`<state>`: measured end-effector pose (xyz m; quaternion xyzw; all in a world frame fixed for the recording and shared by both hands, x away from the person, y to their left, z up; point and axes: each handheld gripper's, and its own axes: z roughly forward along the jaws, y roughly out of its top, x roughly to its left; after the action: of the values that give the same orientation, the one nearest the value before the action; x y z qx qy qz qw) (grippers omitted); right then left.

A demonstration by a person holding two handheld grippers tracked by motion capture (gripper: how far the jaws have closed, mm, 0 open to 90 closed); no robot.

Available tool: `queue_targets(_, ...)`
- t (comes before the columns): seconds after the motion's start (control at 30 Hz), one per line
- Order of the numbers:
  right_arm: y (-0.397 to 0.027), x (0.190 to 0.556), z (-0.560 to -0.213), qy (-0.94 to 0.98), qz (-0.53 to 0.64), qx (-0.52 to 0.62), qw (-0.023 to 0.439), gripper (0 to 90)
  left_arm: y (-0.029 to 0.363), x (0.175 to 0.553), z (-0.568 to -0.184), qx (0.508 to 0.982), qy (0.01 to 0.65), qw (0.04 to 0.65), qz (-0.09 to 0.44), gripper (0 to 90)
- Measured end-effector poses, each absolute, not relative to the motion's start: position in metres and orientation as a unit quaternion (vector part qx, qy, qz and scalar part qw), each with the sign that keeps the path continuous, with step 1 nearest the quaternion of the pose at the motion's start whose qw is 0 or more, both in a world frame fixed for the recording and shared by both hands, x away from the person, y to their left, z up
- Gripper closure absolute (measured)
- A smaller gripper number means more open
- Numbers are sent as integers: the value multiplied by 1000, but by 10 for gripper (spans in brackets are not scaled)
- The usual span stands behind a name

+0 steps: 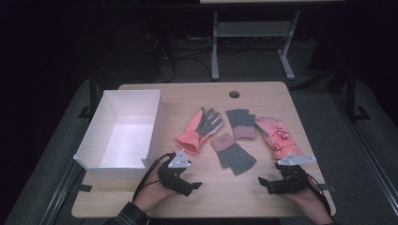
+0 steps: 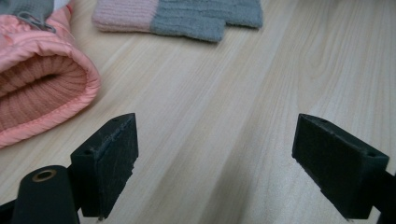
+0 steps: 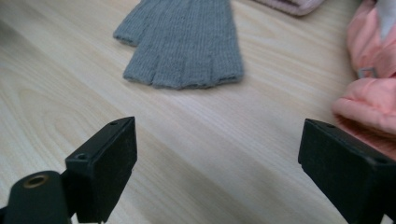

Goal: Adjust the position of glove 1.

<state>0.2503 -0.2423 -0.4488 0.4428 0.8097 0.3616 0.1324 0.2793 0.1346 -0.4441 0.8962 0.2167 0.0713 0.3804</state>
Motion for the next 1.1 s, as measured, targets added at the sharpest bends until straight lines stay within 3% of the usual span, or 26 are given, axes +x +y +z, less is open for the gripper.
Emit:
queue_targets(0.23, -246, 249, -449, 809, 364, 445, 125, 149, 131, 280, -446, 896, 218, 382, 56, 141)
queue_targets(0.37, -247, 249, -448, 804, 370, 449, 123, 217, 130, 280, -447, 898, 216, 379, 55, 142)
queue_targets(0.4, -247, 249, -446, 800, 374, 452, 126, 286, 130, 279, -446, 897, 214, 383, 57, 142)
queue_targets(0.5, -245, 252, -443, 796, 381, 452, 131, 366, 131, 280, -444, 897, 212, 385, 56, 143)
queue_targets(0.6, -242, 257, -440, 788, 390, 457, 132, 511, 133, 281, -444, 896, 213, 386, 60, 143)
queue_targets(0.67, -239, 261, -439, 791, 394, 448, 135, 656, 133, 280, -443, 893, 216, 389, 65, 144)
queue_targets(0.77, -237, 262, -439, 793, 394, 447, 130, 731, 133, 279, -442, 893, 216, 389, 65, 145)
queue_targets(0.8, -235, 265, -438, 796, 397, 440, 125, 815, 133, 279, -443, 895, 214, 386, 66, 145)
queue_targets(0.83, -235, 265, -438, 796, 397, 440, 125, 815, 133, 279, -443, 895, 214, 386, 66, 146)
queue_targets(0.87, -233, 267, -438, 797, 401, 434, 123, 896, 131, 279, -444, 895, 214, 385, 66, 146)
queue_targets(1.1, -216, 277, -439, 807, 406, 414, 106, 900, 132, 280, -444, 897, 213, 382, 66, 146)
